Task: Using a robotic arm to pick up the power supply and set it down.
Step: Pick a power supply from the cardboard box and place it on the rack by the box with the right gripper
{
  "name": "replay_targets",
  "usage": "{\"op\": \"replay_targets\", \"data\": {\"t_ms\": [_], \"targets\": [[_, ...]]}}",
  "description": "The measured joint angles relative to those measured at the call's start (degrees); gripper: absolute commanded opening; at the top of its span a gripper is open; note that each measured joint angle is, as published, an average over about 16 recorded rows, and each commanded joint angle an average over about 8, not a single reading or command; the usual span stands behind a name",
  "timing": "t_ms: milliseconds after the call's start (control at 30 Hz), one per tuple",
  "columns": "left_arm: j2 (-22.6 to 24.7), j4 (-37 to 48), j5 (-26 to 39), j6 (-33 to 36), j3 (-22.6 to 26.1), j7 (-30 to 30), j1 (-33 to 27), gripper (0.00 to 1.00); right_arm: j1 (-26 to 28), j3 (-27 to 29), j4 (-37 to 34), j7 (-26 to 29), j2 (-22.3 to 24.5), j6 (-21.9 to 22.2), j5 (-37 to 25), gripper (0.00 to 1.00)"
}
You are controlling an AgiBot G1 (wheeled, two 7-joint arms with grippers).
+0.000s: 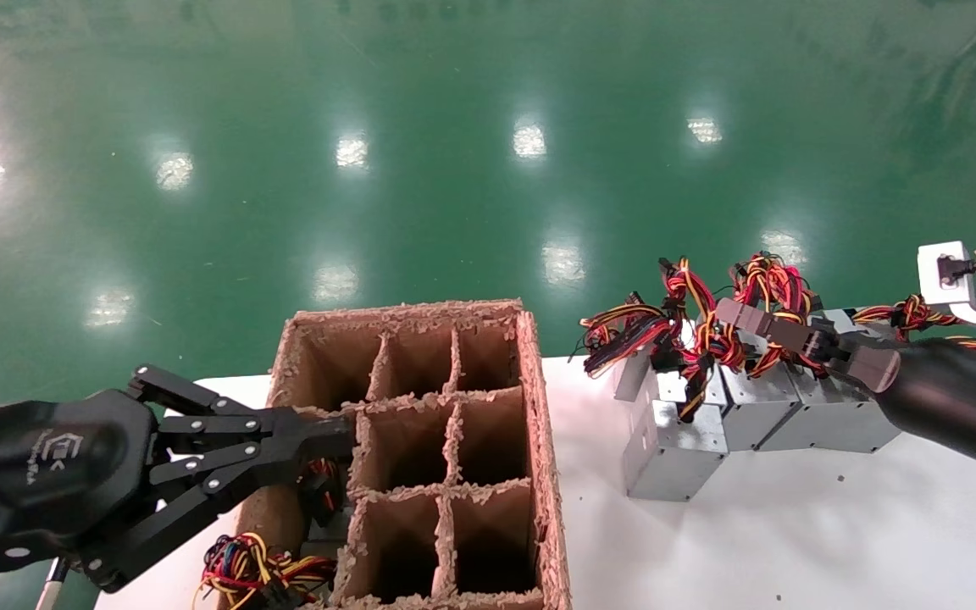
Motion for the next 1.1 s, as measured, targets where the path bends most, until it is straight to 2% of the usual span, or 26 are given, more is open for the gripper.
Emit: {"op": "replay_targets", "data": {"t_ms": [467, 900, 933, 1100], "targets": [[0.0, 0.0, 0.0, 0.0, 0.0, 0.0, 0.0, 0.00, 1.7, -0.2, -1.5, -0.5, 1.0, -2.1, -0.8, 0.00], [0.0, 0.0, 0.0, 0.0, 0.0, 0.0, 0.0, 0.00, 1.1, -0.1, -0.7, -0.3, 1.8, -1.2, -0.9, 0.01], [0.0, 0.0, 0.0, 0.0, 0.0, 0.0, 0.0, 0.00, 1.1, -0.1, -0.6, -0.2, 1.8, -1.1, -1.0, 0.07], [0.0, 0.0, 0.0, 0.0, 0.0, 0.0, 0.0, 0.00, 1.1, -0.5, -0.1, 0.3, 1.8, -0.3, -1.6, 0.70]]}}
